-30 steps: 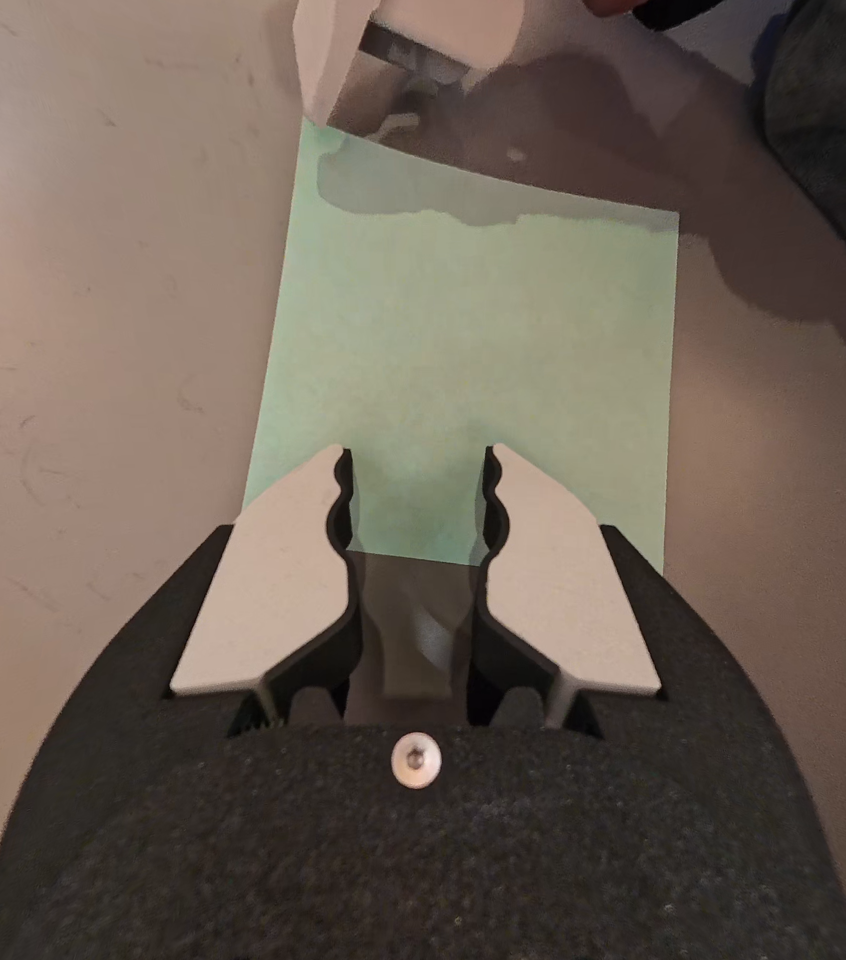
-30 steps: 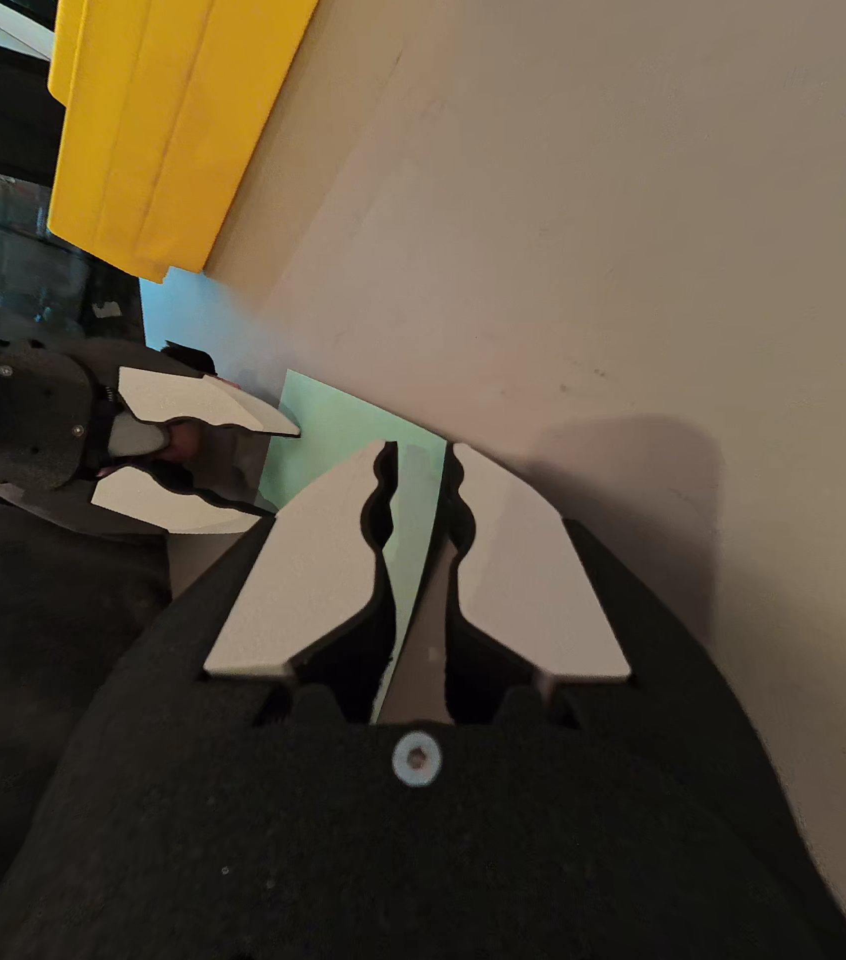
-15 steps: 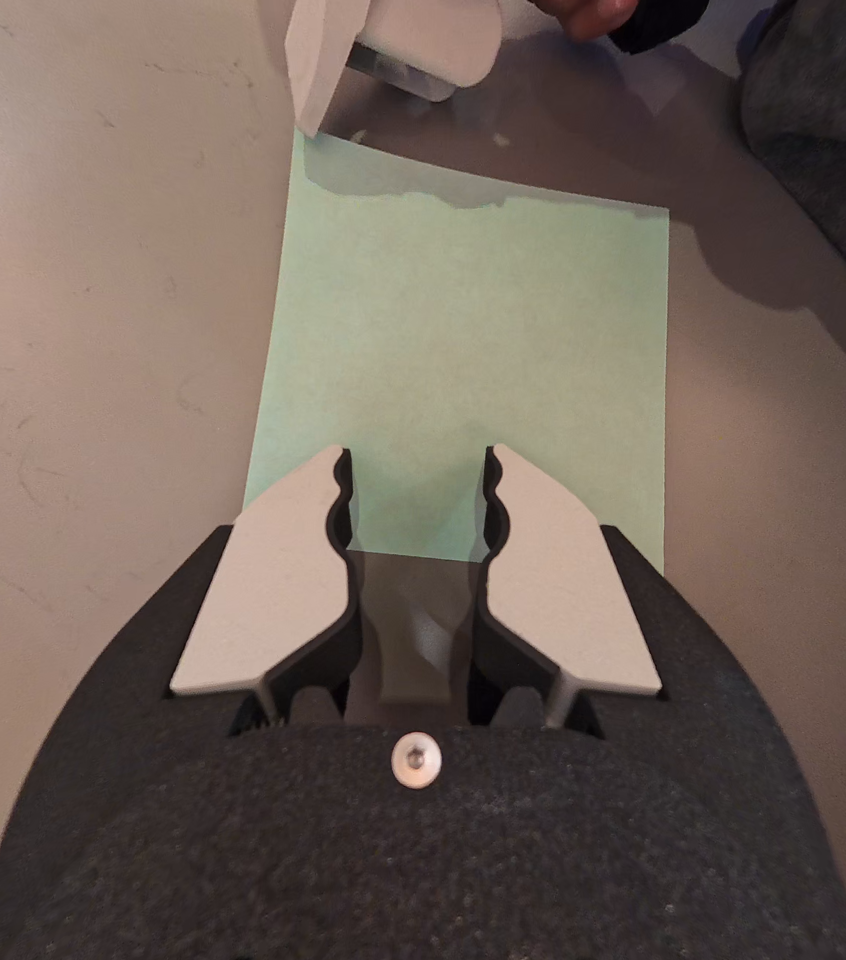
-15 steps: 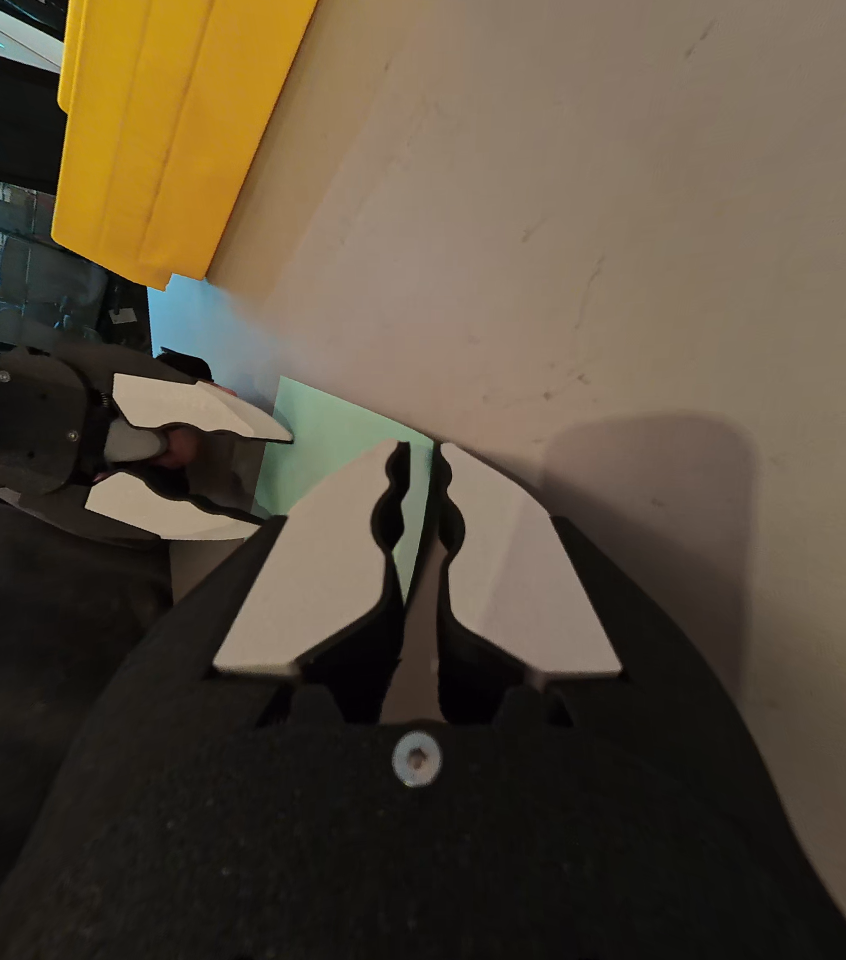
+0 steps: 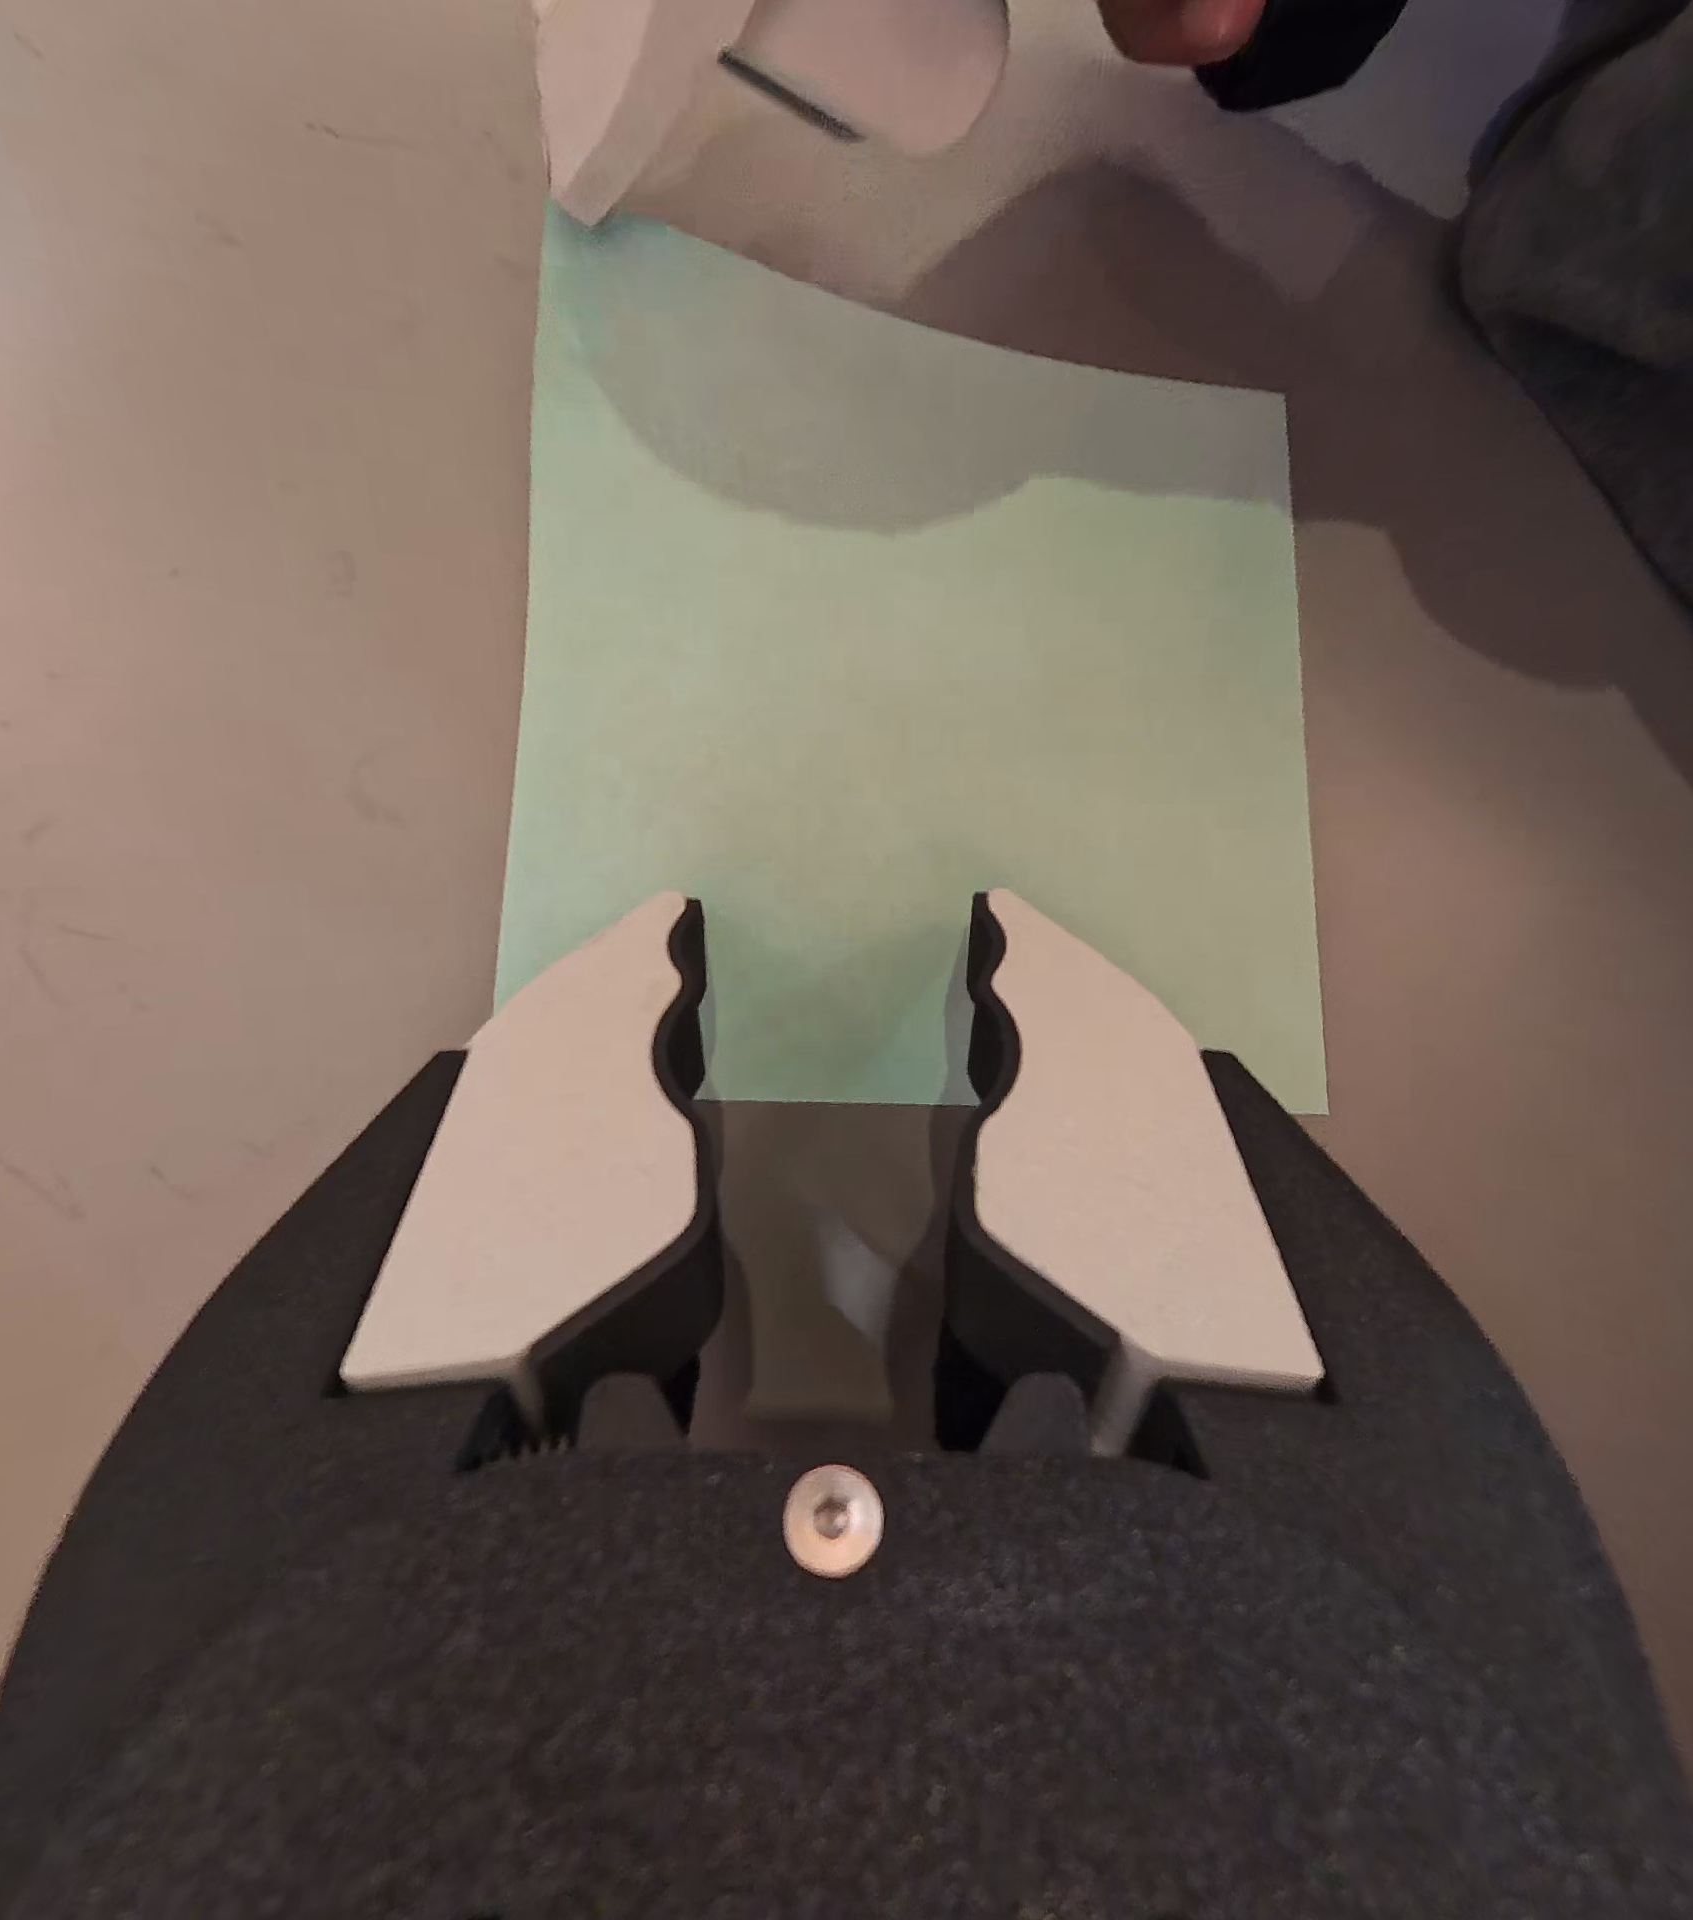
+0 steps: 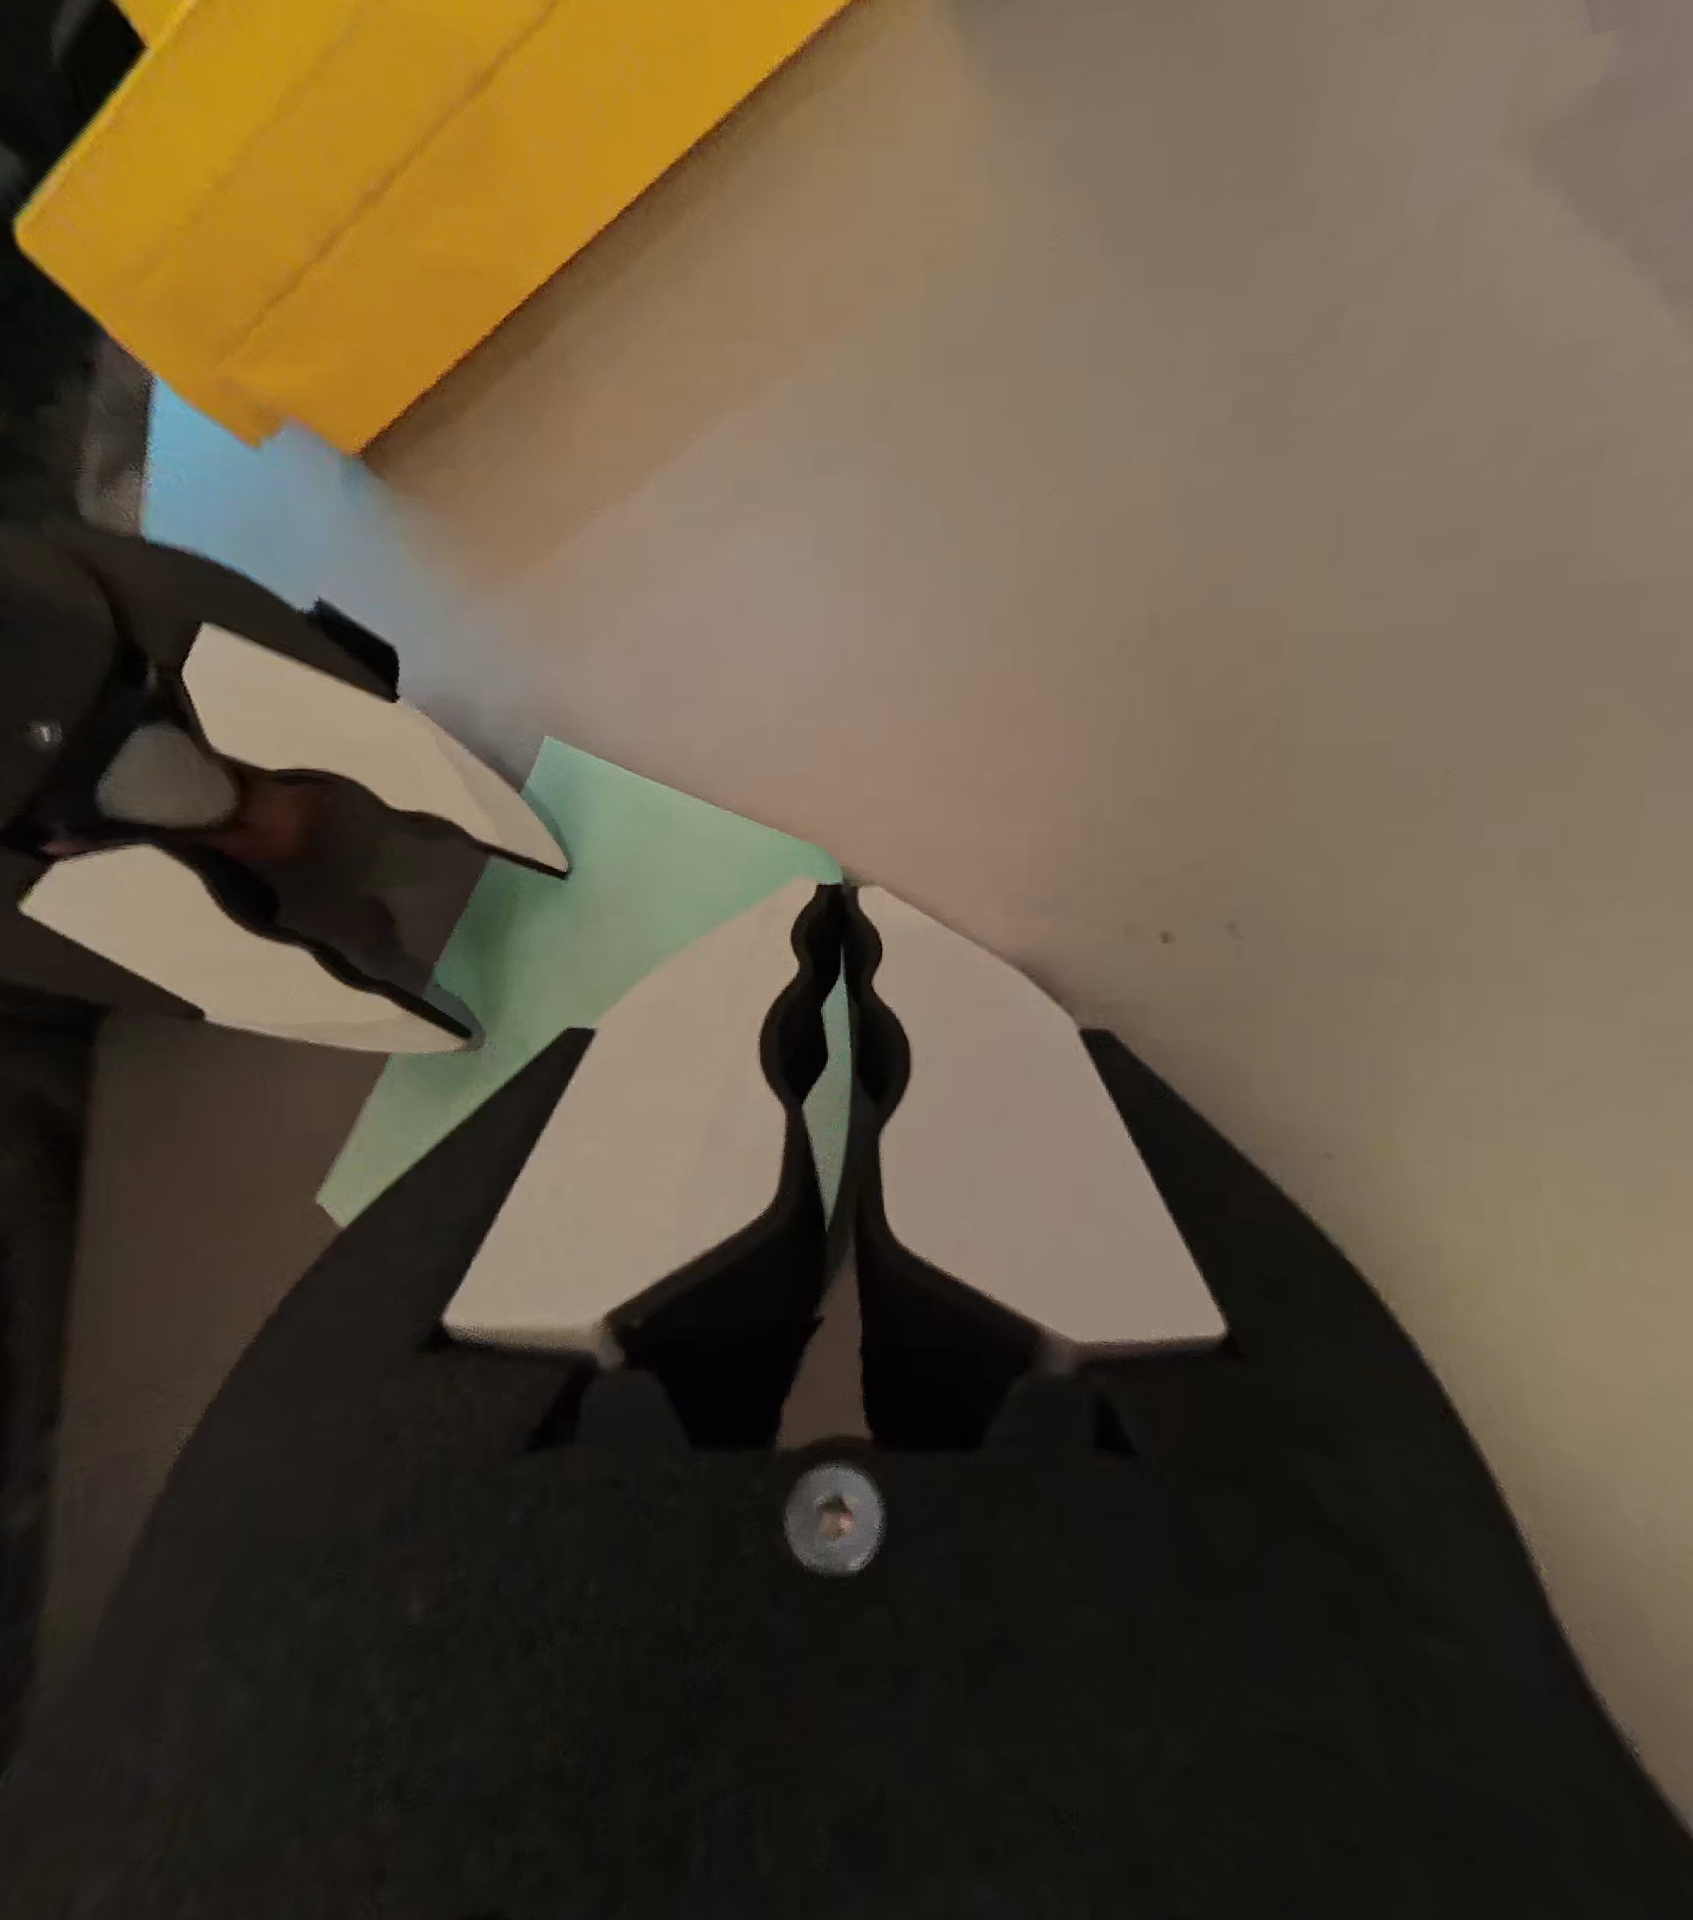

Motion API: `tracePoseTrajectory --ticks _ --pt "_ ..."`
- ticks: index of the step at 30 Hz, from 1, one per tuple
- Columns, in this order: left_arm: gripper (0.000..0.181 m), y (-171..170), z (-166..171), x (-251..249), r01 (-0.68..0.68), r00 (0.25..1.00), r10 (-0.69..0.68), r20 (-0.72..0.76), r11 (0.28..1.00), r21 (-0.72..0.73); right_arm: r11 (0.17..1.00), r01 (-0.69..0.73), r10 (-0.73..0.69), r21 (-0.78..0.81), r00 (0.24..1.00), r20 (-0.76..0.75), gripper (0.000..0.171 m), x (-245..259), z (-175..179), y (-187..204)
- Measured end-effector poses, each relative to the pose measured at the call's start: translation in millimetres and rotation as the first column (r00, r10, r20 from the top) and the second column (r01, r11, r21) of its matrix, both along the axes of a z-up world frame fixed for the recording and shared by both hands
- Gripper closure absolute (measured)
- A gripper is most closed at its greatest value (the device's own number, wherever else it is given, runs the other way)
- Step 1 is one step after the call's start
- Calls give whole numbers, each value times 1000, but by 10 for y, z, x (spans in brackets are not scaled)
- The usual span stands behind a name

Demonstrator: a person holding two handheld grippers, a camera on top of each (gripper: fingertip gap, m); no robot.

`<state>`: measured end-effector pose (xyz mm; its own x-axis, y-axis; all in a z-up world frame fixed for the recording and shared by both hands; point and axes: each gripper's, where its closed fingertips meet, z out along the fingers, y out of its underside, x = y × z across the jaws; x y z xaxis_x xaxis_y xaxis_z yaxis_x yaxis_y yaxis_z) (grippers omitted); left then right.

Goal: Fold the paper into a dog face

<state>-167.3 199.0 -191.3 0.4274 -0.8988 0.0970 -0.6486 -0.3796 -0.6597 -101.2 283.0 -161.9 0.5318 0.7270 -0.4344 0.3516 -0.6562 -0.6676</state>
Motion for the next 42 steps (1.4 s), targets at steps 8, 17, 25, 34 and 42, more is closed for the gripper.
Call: tracePoseTrajectory --ticks 8,17,25,34,42 --pt "133 1 -2 3 -5 1000 5 -1 1000 3 956 -152 83 252 960 267 171 -106 79 -236" --pt "130 -9 -10 10 -9 1000 9 -15 1000 19 941 -152 3 302 897 443 171 -185 -26 -581" --pt "130 -10 -13 10 -9 1000 9 -16 1000 27 960 -166 50 224 893 448 171 -277 -206 -929" --pt "130 -24 -7 2 -1 1000 1 -16 1000 13 964 -142 11 226 867 497 171 -200 -333 -966" --pt "135 -75 -20 -94 175 983 -173 -60 984 40 929 -194 -20 314 823 567 171 -128 -330 -726"
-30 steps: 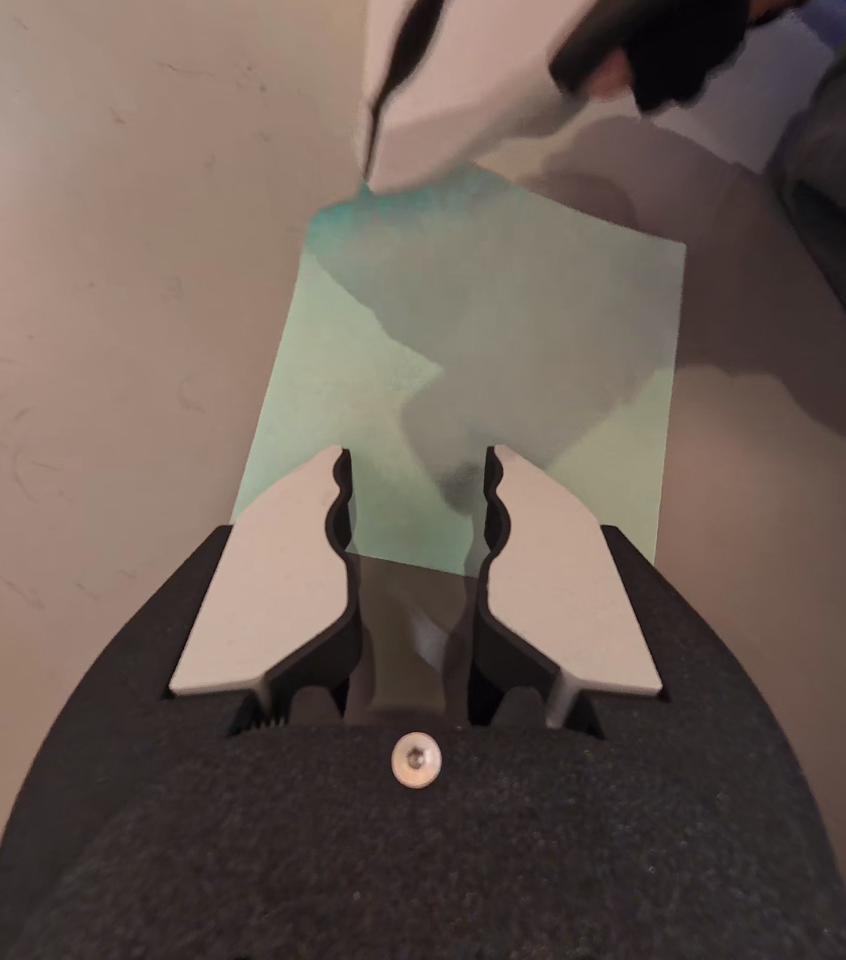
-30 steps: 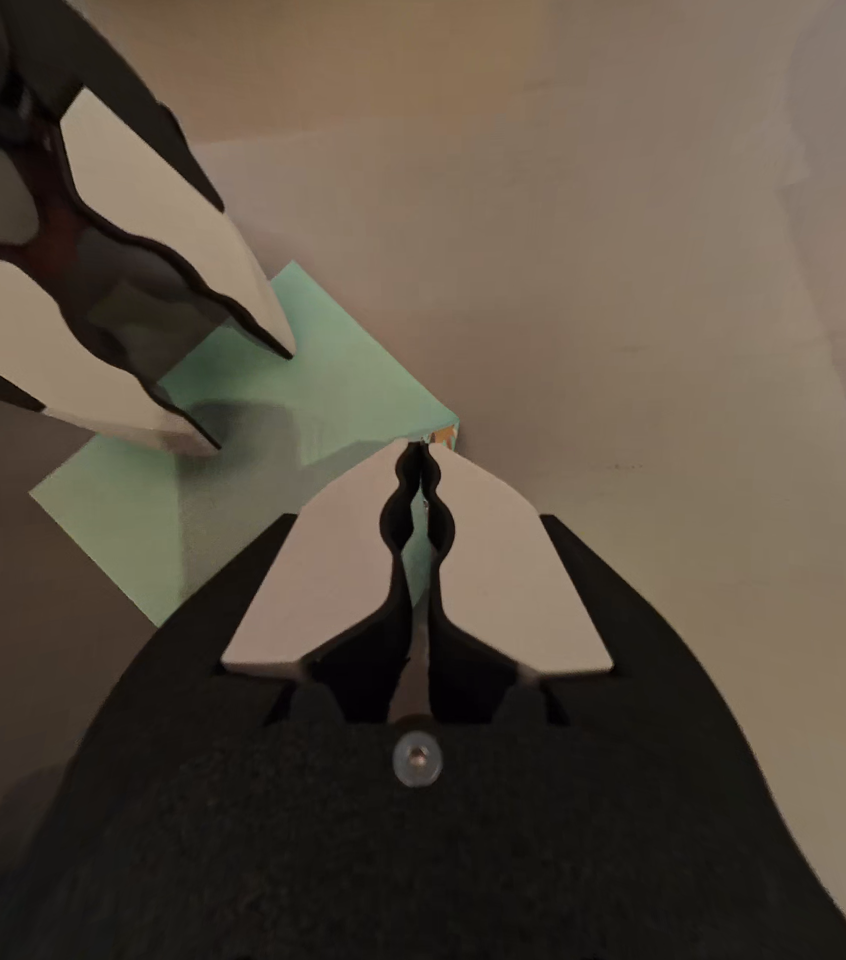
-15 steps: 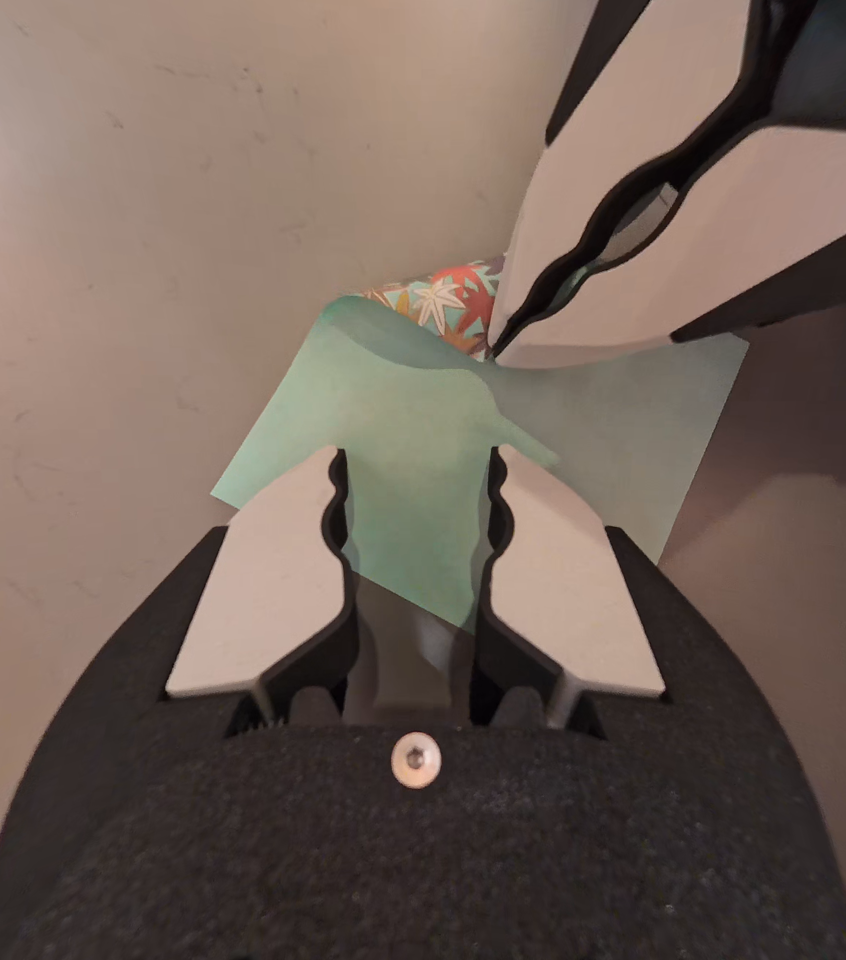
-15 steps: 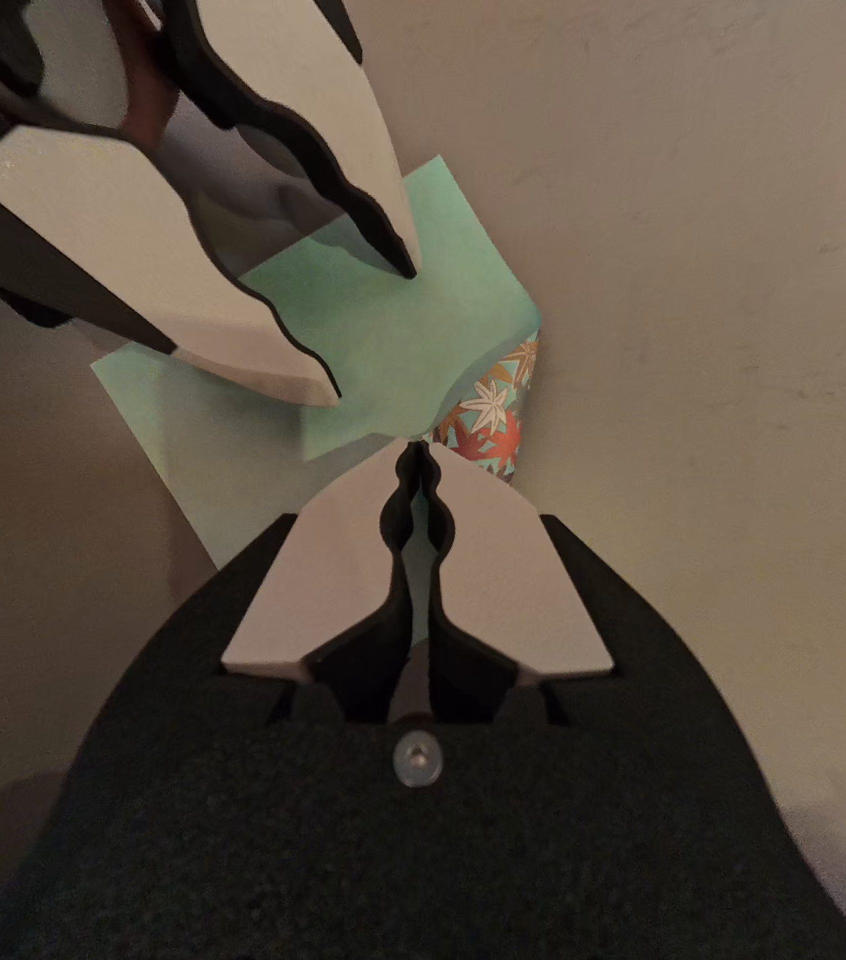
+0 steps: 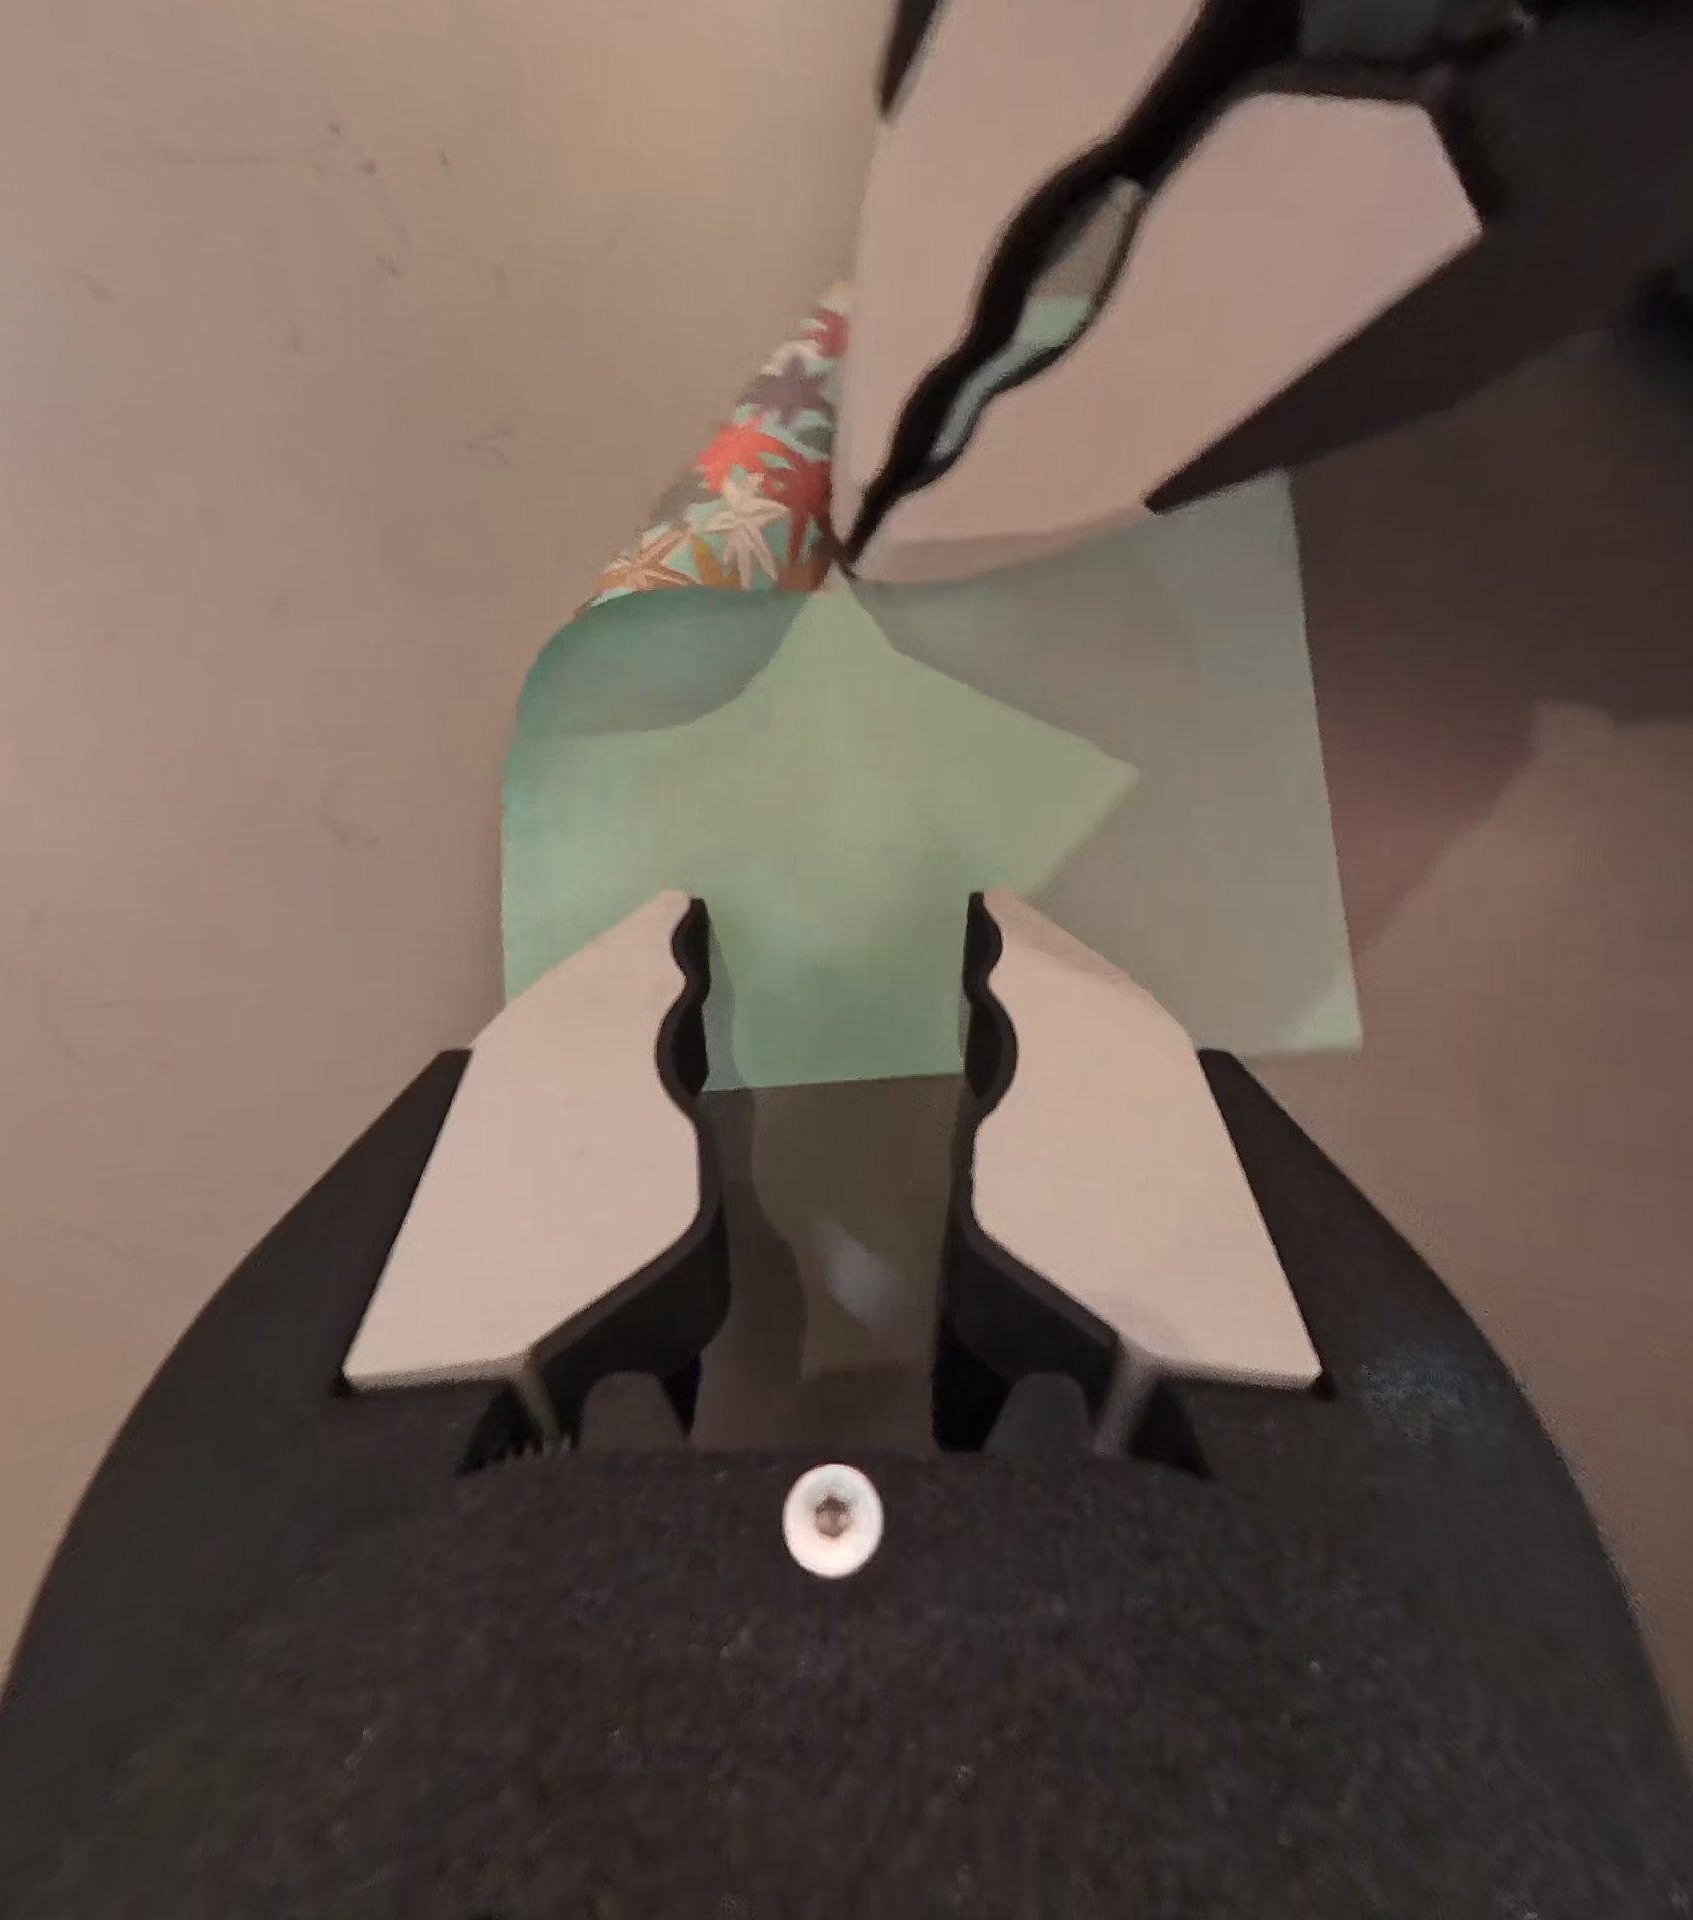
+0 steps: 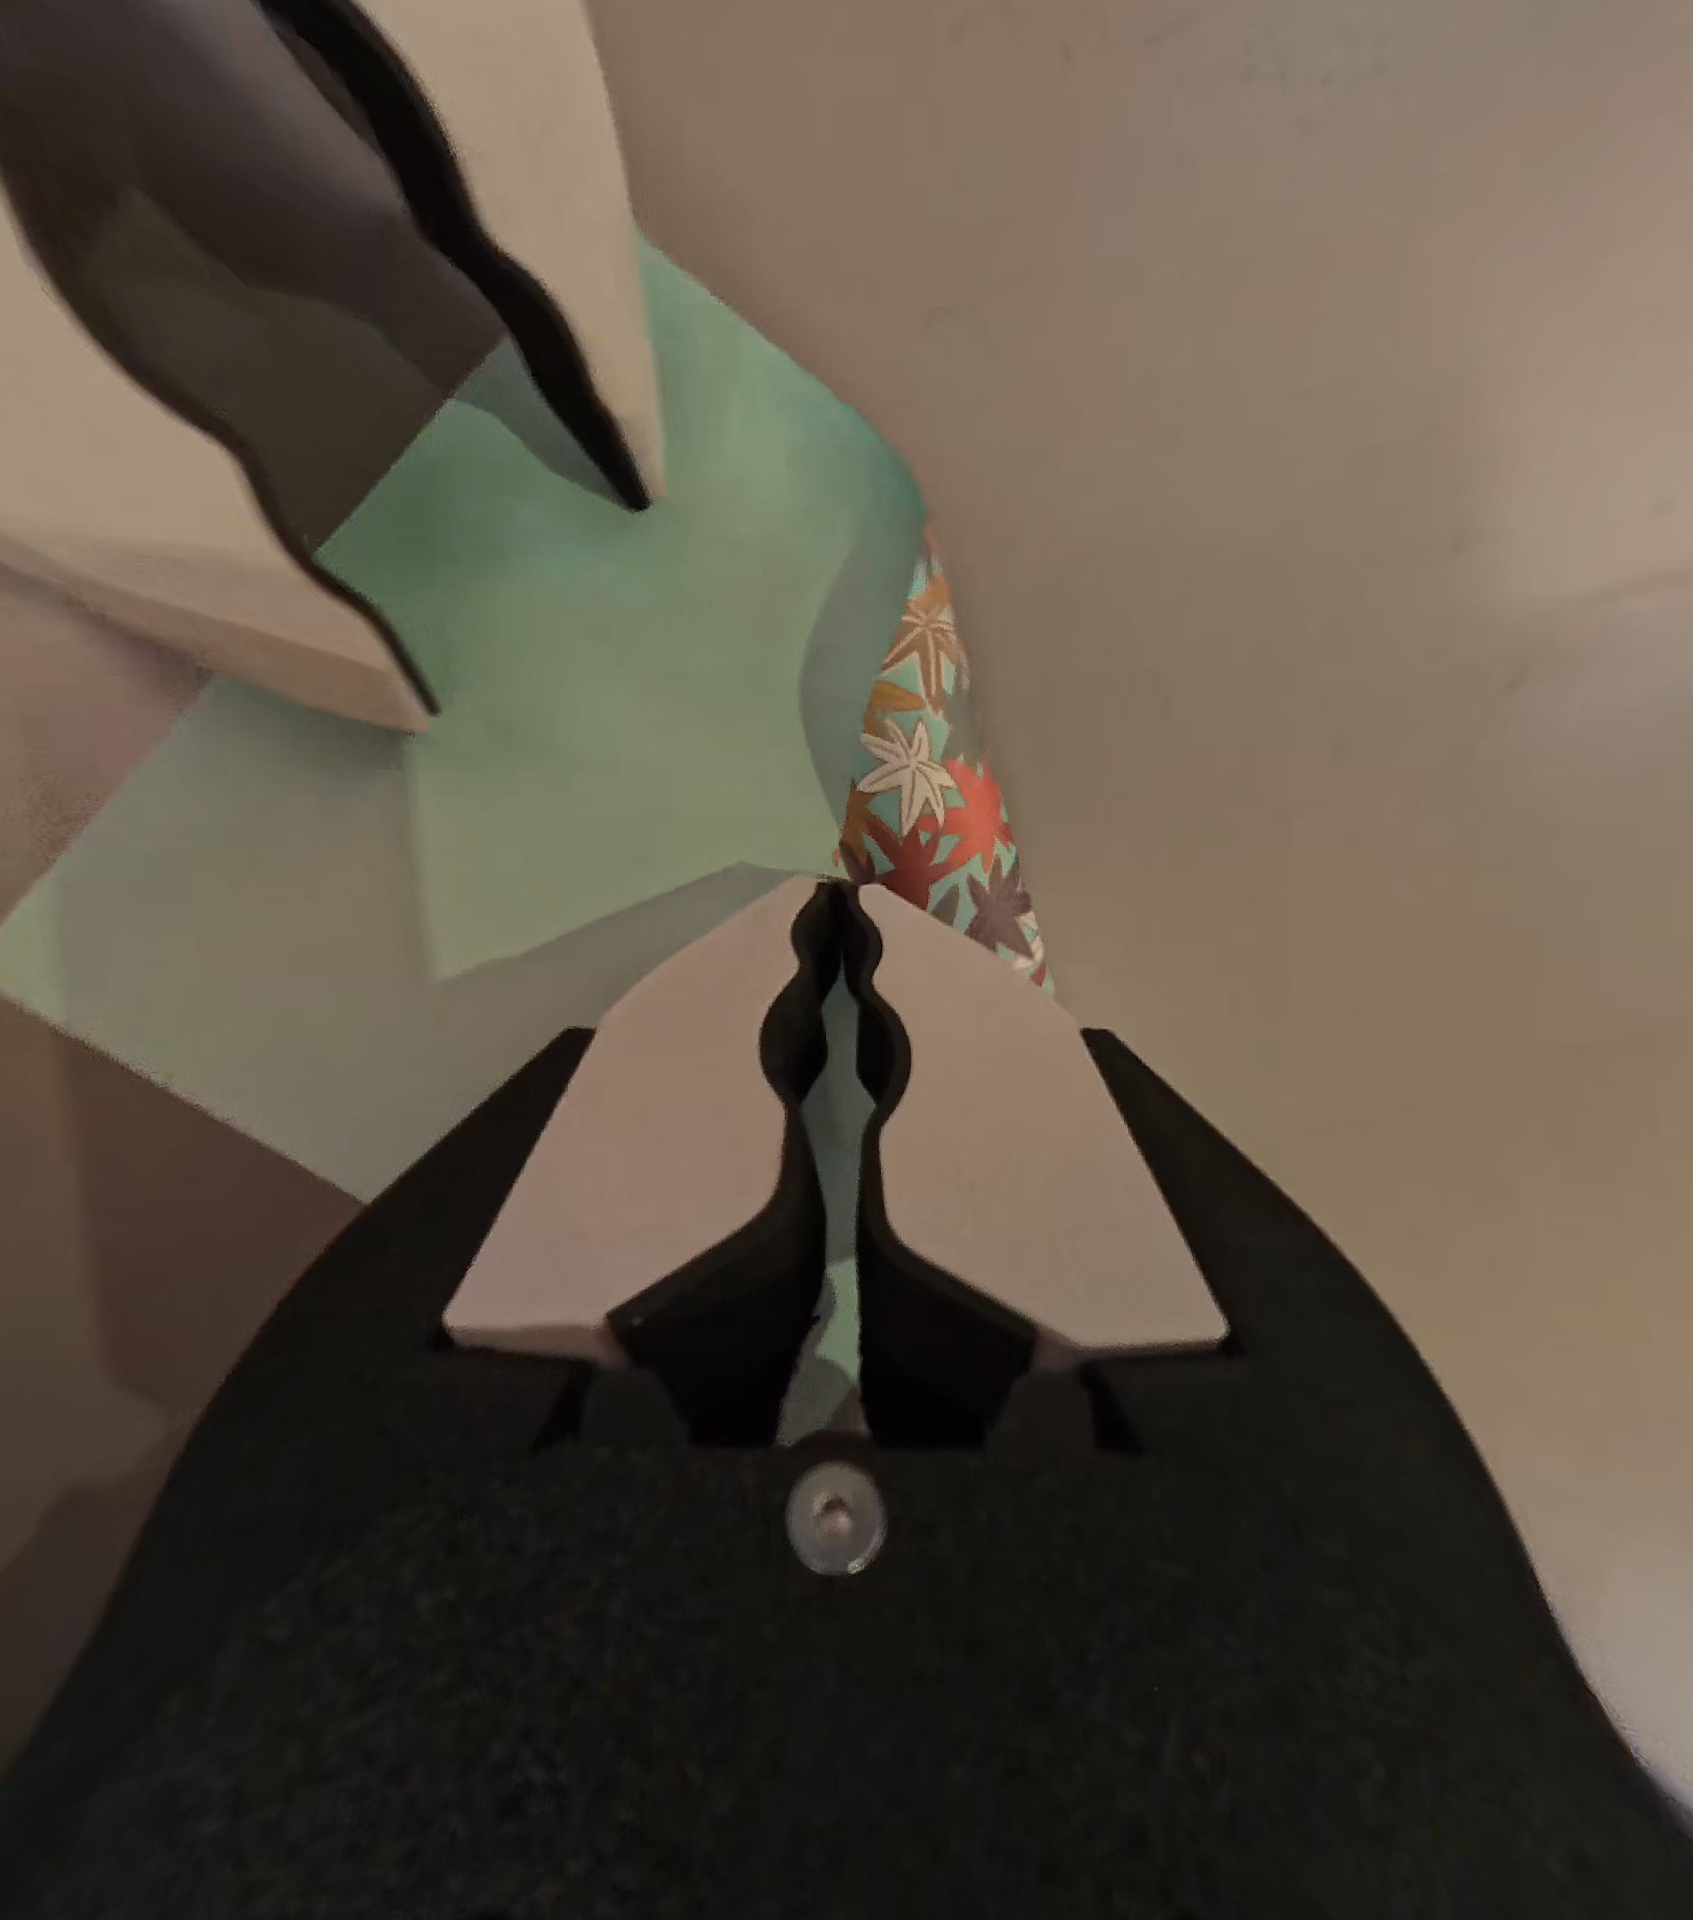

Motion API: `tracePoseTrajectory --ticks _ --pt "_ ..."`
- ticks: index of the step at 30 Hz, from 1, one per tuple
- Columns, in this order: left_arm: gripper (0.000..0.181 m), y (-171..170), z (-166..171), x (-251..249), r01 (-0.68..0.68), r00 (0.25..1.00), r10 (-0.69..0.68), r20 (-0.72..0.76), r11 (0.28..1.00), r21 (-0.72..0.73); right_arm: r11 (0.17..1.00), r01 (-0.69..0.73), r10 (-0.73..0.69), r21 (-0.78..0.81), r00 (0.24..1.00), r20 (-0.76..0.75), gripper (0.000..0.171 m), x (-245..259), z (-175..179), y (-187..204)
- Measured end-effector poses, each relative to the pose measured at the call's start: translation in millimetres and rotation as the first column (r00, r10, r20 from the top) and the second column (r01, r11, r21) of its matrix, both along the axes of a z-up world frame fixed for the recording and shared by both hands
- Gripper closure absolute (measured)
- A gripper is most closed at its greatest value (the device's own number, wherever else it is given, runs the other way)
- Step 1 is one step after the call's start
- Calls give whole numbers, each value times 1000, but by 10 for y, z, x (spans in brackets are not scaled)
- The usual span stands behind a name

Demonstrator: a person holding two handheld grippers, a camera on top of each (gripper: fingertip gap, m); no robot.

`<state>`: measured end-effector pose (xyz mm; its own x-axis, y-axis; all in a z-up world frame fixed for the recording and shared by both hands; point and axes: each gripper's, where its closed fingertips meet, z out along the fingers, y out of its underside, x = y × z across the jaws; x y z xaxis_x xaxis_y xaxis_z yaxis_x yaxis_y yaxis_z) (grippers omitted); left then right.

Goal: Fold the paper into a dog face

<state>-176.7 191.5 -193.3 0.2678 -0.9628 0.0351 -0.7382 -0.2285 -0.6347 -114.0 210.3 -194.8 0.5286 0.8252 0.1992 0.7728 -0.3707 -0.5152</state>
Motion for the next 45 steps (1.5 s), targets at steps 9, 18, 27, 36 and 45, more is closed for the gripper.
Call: tracePoseTrajectory --ticks 9,18,27,36,45 --pt "181 256 -4 -25 -60 998 61 16 998 -16 998 -53 53 -24 999 -2 171 -97 32 481" --pt "181 261 -8 -20 -91 996 91 6 994 67 997 -51 45 -64 996 -78 171 -137 30 151" --pt "181 264 -9 -17 -115 993 116 -6 988 98 995 -51 44 -86 995 -84 171 -177 15 -114" --pt "181 267 -9 -11 -118 993 119 -3 987 112 996 -37 31 -82 997 -68 171 -194 -4 -307" --pt "157 111 -2 -12 -102 995 102 -1 993 57 996 26 -34 -82 995 -97 171 -206 -7 -233"
